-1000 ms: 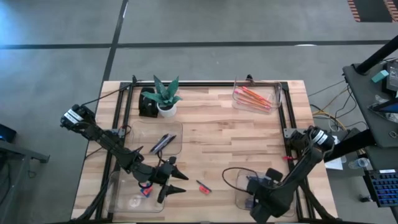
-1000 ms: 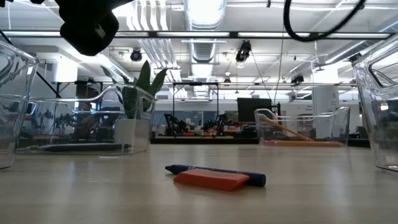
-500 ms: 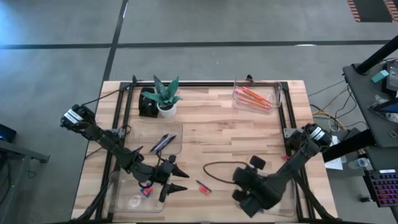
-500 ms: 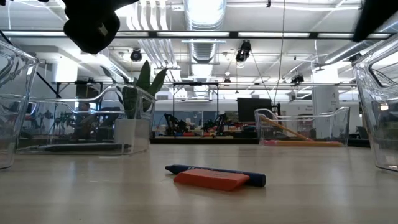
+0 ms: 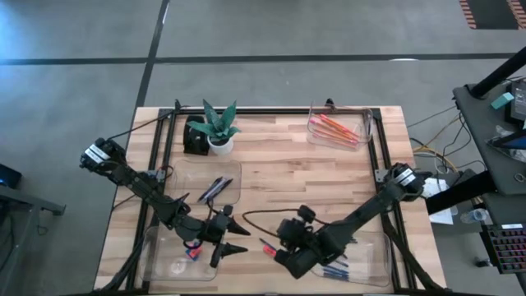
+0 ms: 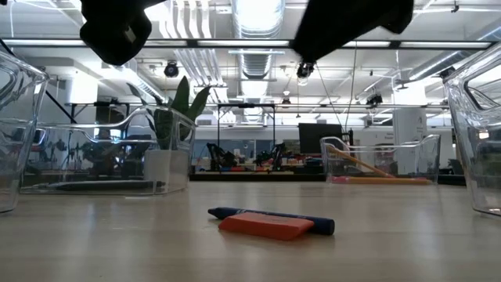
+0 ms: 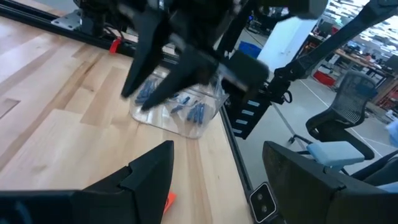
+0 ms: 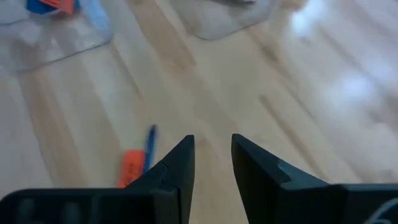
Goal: Sort crayons/erasers/pens/pencils in bins
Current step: Put the blue crayon into the bottom right transparent bin
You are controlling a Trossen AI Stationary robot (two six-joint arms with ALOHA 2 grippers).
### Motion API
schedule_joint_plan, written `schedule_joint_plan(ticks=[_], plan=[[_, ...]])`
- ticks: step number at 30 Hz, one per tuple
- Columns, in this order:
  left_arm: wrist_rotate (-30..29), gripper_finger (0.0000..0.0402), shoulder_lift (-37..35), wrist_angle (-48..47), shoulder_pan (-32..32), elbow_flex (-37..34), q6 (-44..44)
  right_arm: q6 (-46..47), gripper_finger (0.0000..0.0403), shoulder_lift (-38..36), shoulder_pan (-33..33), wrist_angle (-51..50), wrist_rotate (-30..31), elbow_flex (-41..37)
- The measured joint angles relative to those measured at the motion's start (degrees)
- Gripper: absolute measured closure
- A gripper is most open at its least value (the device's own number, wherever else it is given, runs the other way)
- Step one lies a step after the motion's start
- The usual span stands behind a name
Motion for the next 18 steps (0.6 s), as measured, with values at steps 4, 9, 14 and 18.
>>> schedule_joint_plan(ticks=[4, 9, 14, 18], plan=[[0.2, 0.0169, -0.3, 0.0, -0.2, 0.2, 0.0, 2.0, 0.0294, 1.9, -1.7, 2.8, -2.5, 0.0], [0.6, 0.0169, -0.9, 0.0, -0.7, 0.1, 0.0, 7.5, 0.0282, 4.6, -3.1, 3.6, -2.8, 0.0], [1.2, 0.0169, -0.9, 0.0, -1.2, 0.0, 0.0, 9.3, 0.028, 8.2, -3.9, 7.2, -7.8, 0.0], [1.6, 0.0169, -0.9, 0.0, -1.2, 0.0, 0.0, 7.2, 0.028, 10.6, -4.0, 14.0, -13.6, 0.0]])
